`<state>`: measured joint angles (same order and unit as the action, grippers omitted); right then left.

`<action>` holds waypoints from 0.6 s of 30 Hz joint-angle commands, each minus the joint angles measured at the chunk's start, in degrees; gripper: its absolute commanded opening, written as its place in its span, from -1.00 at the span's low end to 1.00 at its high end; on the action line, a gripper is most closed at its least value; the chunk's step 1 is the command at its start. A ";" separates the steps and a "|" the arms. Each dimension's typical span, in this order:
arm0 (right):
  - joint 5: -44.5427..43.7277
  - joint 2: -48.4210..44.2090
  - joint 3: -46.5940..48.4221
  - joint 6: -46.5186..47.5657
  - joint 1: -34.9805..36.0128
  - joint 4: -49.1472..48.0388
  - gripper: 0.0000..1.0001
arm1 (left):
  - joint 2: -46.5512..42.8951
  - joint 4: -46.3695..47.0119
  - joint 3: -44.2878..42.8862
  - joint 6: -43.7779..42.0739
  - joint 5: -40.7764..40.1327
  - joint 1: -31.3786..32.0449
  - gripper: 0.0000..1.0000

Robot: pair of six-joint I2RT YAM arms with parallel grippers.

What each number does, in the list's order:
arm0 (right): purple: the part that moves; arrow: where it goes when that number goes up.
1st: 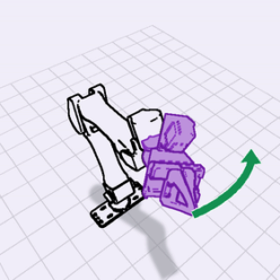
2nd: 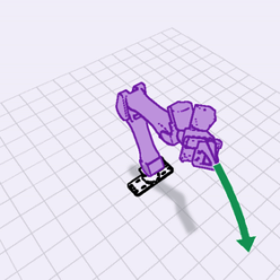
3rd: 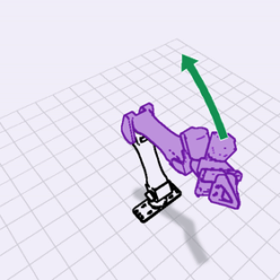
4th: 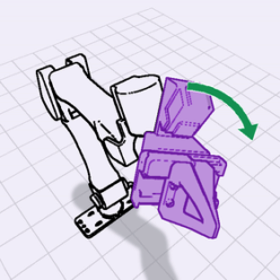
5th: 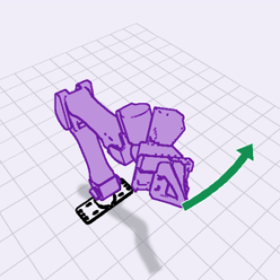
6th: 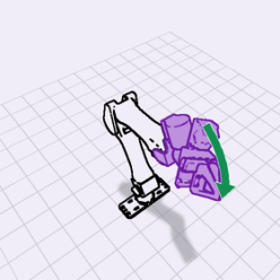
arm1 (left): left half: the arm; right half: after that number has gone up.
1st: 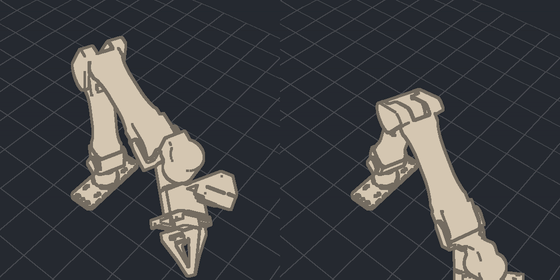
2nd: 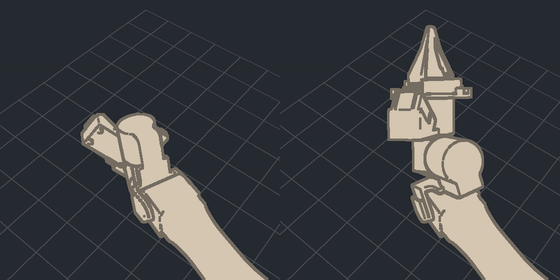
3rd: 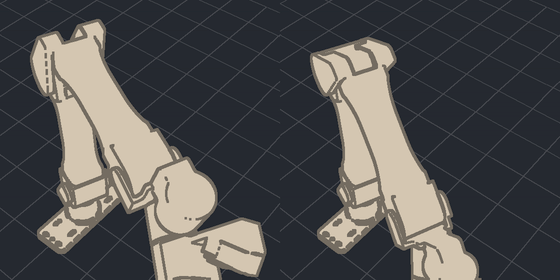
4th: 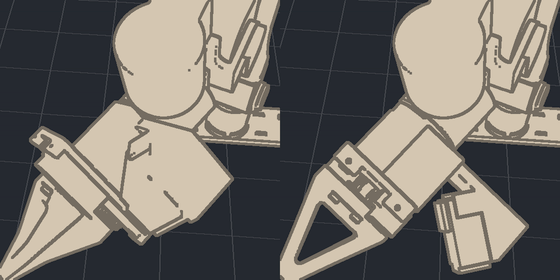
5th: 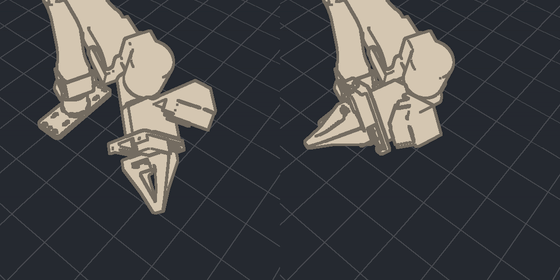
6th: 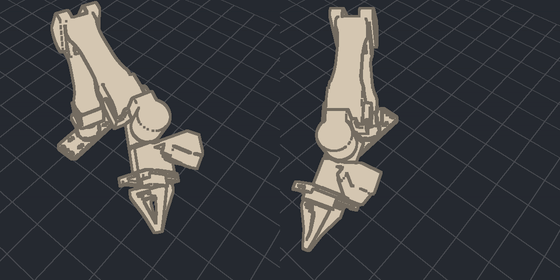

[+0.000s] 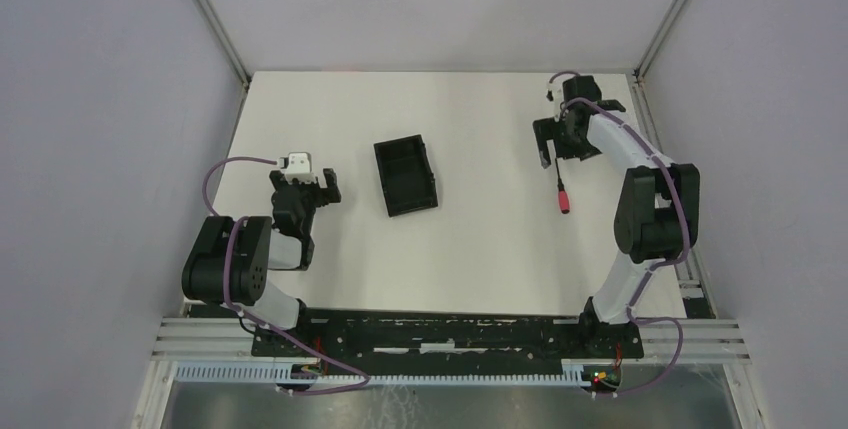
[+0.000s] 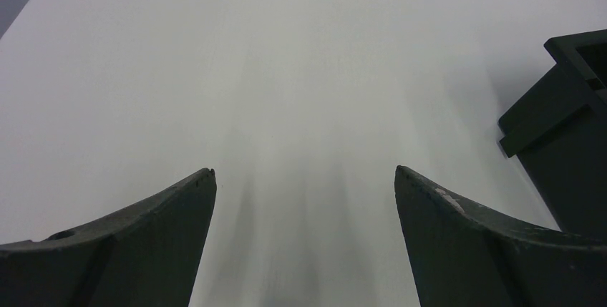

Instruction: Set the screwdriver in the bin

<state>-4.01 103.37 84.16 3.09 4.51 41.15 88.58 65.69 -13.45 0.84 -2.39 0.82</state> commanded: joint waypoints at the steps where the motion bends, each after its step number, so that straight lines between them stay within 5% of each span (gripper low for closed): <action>1: 1.14 0.67 -6.62 -0.41 -0.62 -1.57 0.87 | -0.33 1.63 -0.86 0.83 0.52 -0.21 1.00; 8: 2.59 2.61 -16.64 -1.02 -1.35 -8.23 0.45 | -0.33 1.63 -0.86 0.83 0.55 -0.20 1.00; 16: 0.74 5.73 -16.15 -1.16 -2.15 -8.68 -1.00 | -0.33 1.60 -0.87 0.83 0.53 -0.21 1.00; 18: 1.37 4.53 -14.84 -1.29 -2.18 -6.59 -1.00 | -0.31 1.59 -0.87 0.83 0.55 -0.20 1.00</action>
<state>-1.72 105.97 68.23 1.65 2.85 34.96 88.58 65.71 -13.45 0.84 -2.39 0.82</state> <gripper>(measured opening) 0.065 0.997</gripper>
